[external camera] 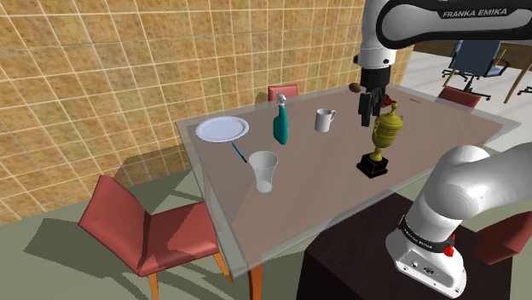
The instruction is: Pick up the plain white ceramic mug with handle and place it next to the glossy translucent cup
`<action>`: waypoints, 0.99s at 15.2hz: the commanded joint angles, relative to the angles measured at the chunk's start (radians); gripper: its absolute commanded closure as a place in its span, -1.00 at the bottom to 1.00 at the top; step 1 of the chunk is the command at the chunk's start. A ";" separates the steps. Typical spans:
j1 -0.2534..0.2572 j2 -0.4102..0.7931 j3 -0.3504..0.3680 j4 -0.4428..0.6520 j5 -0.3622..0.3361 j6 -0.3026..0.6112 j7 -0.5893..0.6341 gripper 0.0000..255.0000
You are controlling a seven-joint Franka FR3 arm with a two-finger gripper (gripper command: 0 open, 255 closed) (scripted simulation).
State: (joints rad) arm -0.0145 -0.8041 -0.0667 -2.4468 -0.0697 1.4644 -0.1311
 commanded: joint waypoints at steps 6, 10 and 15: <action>-0.018 0.172 -0.056 0.047 -0.037 0.130 -0.039 -1.00; -0.029 0.318 -0.099 0.108 -0.053 0.220 -0.071 -1.00; -0.040 0.506 -0.147 0.213 -0.053 0.309 -0.115 -1.00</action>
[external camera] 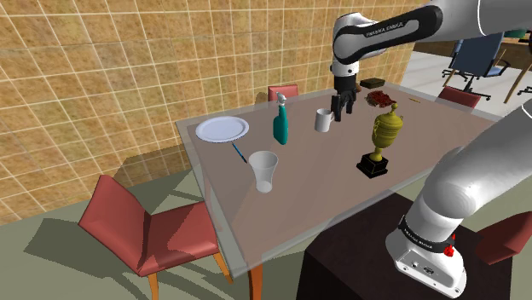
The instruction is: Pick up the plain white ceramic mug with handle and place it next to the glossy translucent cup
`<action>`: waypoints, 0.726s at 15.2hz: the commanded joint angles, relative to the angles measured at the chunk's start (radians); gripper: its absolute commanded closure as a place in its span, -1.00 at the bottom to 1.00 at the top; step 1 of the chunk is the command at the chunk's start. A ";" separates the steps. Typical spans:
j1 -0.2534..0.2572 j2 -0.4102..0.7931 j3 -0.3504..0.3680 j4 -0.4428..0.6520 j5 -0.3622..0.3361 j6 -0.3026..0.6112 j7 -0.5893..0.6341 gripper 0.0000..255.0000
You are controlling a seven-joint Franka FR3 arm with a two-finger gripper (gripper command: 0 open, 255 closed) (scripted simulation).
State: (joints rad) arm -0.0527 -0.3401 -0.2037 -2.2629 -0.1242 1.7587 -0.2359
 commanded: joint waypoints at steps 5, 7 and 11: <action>-0.016 0.235 -0.051 0.163 0.025 0.077 -0.060 -1.00; -0.024 0.313 -0.064 0.226 0.041 0.093 -0.081 -1.00; -0.047 0.472 -0.082 0.367 0.079 0.110 -0.124 -1.00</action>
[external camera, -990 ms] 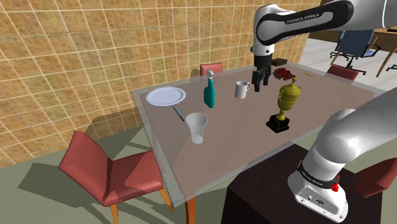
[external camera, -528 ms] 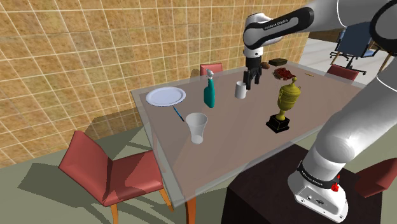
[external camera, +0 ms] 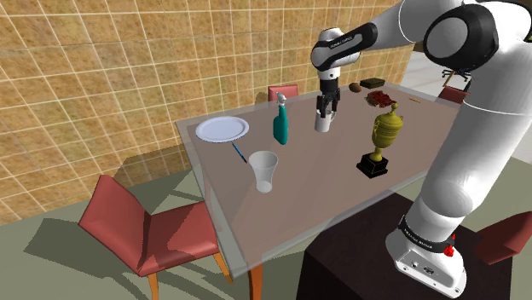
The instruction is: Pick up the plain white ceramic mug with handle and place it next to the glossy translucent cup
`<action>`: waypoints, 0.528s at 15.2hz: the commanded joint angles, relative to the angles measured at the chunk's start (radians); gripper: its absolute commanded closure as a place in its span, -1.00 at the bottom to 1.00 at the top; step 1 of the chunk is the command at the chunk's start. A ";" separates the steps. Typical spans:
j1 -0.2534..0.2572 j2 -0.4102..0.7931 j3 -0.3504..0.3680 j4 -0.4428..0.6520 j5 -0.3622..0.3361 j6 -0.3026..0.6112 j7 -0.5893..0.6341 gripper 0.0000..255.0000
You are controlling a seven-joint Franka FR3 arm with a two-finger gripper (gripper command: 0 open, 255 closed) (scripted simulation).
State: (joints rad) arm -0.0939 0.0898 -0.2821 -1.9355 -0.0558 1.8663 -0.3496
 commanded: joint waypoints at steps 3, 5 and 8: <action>-0.030 0.164 -0.011 0.161 0.043 0.001 -0.040 -1.00; -0.049 0.247 -0.013 0.252 0.065 -0.008 -0.058 -1.00; -0.083 0.372 -0.012 0.400 0.096 -0.032 -0.079 -1.00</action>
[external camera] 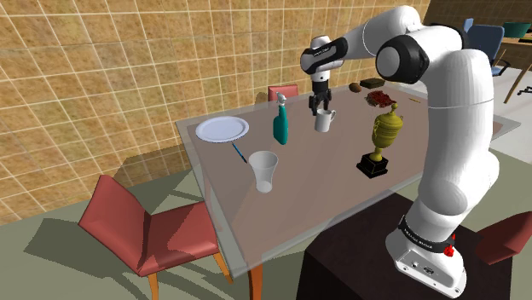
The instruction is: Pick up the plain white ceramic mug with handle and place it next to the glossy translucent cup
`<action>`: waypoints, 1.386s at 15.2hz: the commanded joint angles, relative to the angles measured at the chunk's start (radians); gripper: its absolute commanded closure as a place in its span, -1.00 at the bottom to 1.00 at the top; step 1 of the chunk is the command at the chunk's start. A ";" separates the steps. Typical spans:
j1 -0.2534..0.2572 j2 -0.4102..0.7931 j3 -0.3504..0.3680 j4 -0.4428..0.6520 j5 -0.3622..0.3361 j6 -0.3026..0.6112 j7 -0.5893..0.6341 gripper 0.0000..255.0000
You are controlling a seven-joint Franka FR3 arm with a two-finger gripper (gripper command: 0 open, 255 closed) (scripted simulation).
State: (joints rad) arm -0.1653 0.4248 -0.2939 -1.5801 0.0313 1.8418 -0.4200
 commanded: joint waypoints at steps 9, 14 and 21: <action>-0.013 0.051 0.002 -0.038 0.013 0.088 -0.012 -1.00; -0.013 0.051 0.002 -0.038 0.013 0.088 -0.012 -1.00; -0.013 0.051 0.002 -0.038 0.013 0.088 -0.012 1.00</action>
State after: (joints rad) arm -0.1782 0.4753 -0.2914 -1.6180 0.0445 1.9299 -0.4315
